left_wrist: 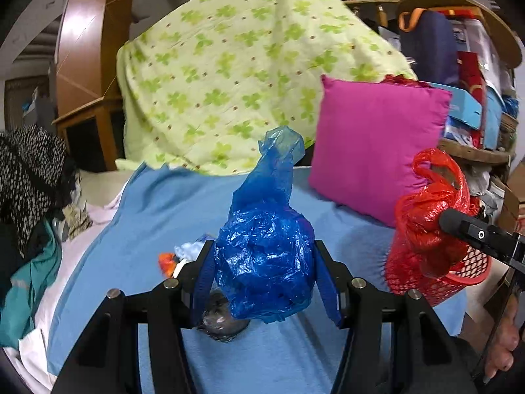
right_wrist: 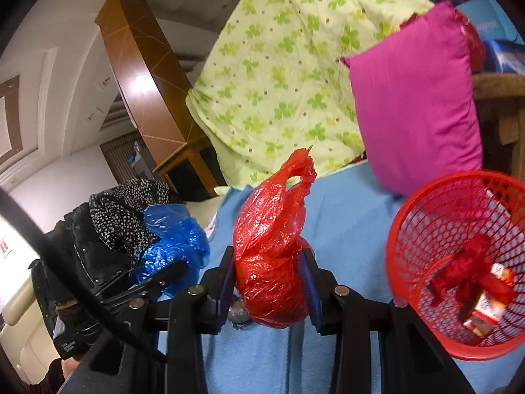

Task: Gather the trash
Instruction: 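Carry the blue and red bags over the red basket and release them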

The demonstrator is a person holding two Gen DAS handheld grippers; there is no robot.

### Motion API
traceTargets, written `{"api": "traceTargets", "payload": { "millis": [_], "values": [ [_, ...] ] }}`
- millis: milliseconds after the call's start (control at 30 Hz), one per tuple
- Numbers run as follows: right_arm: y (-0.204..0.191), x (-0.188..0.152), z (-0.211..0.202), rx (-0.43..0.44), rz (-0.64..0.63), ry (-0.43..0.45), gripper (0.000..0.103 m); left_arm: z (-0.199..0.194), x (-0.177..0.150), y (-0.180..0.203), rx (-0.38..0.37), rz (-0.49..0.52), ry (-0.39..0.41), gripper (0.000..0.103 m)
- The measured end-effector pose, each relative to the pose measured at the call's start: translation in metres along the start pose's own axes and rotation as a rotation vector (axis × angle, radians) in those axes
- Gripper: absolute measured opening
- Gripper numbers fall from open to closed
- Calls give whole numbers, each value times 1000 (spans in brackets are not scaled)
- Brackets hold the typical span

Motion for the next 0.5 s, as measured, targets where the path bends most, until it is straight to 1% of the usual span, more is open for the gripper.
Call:
{"api": "traceTargets", "payload": {
  "millis": [167, 367, 500],
  "values": [
    [10, 4, -20, -20, -2, 33, 41, -3, 12, 27, -21, 46, 15, 59],
    [33, 11, -39, -62, 5, 74, 41, -1, 22, 57, -43, 102, 20, 59],
    [49, 15, -49, -89, 24, 100, 41, 2, 29, 72, -59, 121, 18, 59]
  ]
}}
Point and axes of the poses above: each gripper's, at about its wrist camera, not at the fingertips, and z roughly the way its jaws point, y to its right, x to its top, the point moved 4 cm from there along z, roughly the way its jaws point, and after that the axes turned 15 degrees about -x, right-handed, at the moved point
